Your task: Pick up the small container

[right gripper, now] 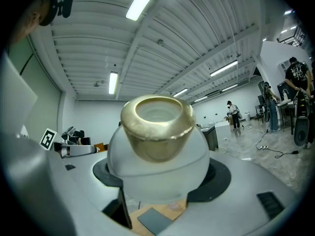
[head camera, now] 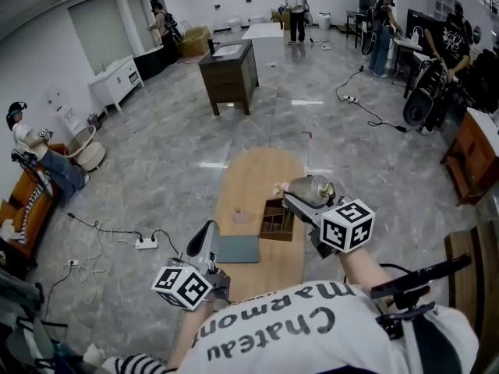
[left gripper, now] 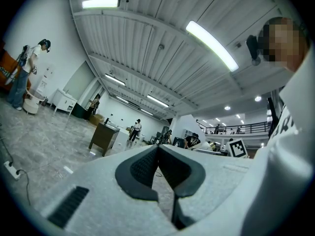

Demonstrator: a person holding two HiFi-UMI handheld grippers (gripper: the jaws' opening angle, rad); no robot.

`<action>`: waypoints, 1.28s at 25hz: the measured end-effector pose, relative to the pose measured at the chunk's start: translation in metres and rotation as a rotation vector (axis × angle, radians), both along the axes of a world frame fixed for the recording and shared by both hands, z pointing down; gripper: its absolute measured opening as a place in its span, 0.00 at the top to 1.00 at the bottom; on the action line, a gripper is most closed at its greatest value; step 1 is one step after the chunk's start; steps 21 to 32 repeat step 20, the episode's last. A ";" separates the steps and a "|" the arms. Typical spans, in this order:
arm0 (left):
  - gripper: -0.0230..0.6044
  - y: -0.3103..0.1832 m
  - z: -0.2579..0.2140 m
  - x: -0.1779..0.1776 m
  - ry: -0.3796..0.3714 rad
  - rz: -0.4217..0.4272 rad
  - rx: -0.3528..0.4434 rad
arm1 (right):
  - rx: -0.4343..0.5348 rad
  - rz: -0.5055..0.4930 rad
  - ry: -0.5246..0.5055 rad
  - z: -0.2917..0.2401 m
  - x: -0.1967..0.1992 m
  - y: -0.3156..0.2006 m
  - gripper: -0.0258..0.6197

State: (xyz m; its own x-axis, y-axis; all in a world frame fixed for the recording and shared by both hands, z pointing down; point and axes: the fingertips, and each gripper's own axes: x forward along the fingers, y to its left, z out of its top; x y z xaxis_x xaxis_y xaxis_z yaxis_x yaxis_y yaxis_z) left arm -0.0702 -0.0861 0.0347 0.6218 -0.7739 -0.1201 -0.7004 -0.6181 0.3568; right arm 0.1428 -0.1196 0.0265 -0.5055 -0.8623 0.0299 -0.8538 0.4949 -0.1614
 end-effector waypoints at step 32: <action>0.94 0.004 0.012 -0.010 -0.001 -0.038 -0.020 | -0.005 -0.026 0.014 0.013 -0.008 -0.002 0.44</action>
